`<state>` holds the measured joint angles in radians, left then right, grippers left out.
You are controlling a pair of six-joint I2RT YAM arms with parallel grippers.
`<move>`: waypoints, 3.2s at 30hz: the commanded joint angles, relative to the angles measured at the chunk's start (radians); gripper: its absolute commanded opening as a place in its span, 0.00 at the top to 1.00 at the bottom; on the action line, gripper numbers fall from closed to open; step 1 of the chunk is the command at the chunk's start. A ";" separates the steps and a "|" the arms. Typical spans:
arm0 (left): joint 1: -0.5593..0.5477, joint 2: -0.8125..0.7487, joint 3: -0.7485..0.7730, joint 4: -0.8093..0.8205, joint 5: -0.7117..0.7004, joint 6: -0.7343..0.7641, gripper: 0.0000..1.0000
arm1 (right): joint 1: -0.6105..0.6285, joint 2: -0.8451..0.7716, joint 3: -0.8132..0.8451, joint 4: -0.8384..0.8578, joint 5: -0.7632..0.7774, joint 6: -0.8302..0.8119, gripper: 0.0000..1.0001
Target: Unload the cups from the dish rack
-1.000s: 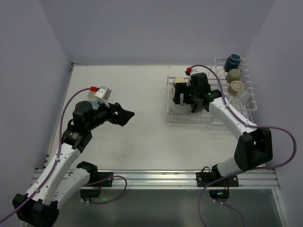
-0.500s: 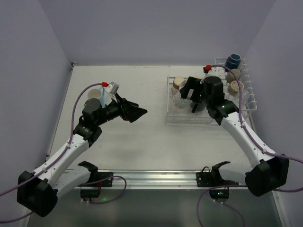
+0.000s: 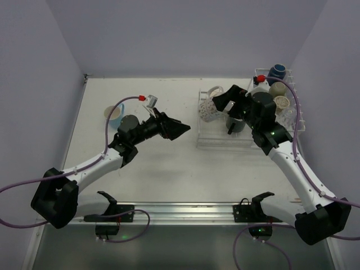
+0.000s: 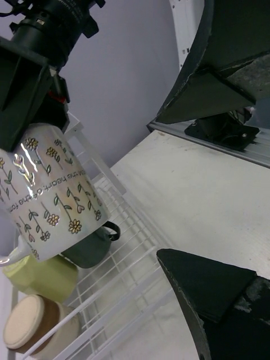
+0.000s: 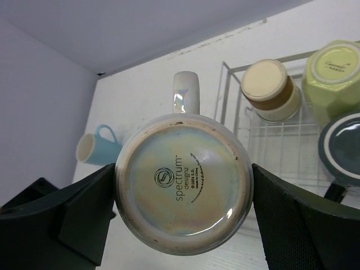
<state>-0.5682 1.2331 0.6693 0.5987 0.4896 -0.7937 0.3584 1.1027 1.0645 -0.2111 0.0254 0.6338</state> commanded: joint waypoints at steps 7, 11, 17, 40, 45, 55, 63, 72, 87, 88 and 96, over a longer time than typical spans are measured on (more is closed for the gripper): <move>-0.006 0.175 0.121 0.303 -0.003 -0.052 0.04 | -0.003 -0.061 -0.014 0.349 -0.197 0.216 0.56; -0.009 0.193 0.136 0.368 -0.028 -0.050 0.05 | -0.003 -0.047 -0.050 0.415 -0.272 0.268 0.56; -0.012 0.184 0.124 0.492 -0.037 -0.085 0.21 | -0.002 -0.017 -0.126 0.530 -0.364 0.359 0.56; -0.024 -0.156 0.001 0.451 -0.138 -0.081 1.00 | 0.080 0.163 -0.124 0.667 -0.553 0.468 0.01; -0.022 -0.267 0.038 0.153 -0.235 0.063 1.00 | 0.080 0.181 -0.113 0.668 -0.539 0.461 0.01; -0.022 -0.322 0.171 -0.406 -0.566 0.234 1.00 | 0.077 0.206 -0.072 0.596 -0.446 0.402 0.01; 0.013 0.049 0.570 -0.871 -0.772 0.381 1.00 | 0.111 0.131 -0.057 0.350 -0.331 0.166 0.01; 0.160 0.362 0.854 -1.109 -0.695 0.494 1.00 | 0.211 0.005 -0.049 0.067 -0.194 -0.069 0.01; 0.221 0.719 1.029 -1.292 -0.698 0.550 1.00 | 0.229 -0.103 -0.103 -0.007 -0.202 -0.117 0.01; 0.222 0.726 1.033 -1.301 -0.697 0.553 1.00 | 0.229 -0.101 -0.104 -0.010 -0.196 -0.120 0.01; 0.222 0.715 1.027 -1.306 -0.758 0.557 0.49 | 0.229 -0.069 -0.078 -0.051 -0.148 -0.157 0.01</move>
<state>-0.3542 1.9709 1.6623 -0.6975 -0.2230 -0.2642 0.5835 1.0241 0.9623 -0.2340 -0.1600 0.5129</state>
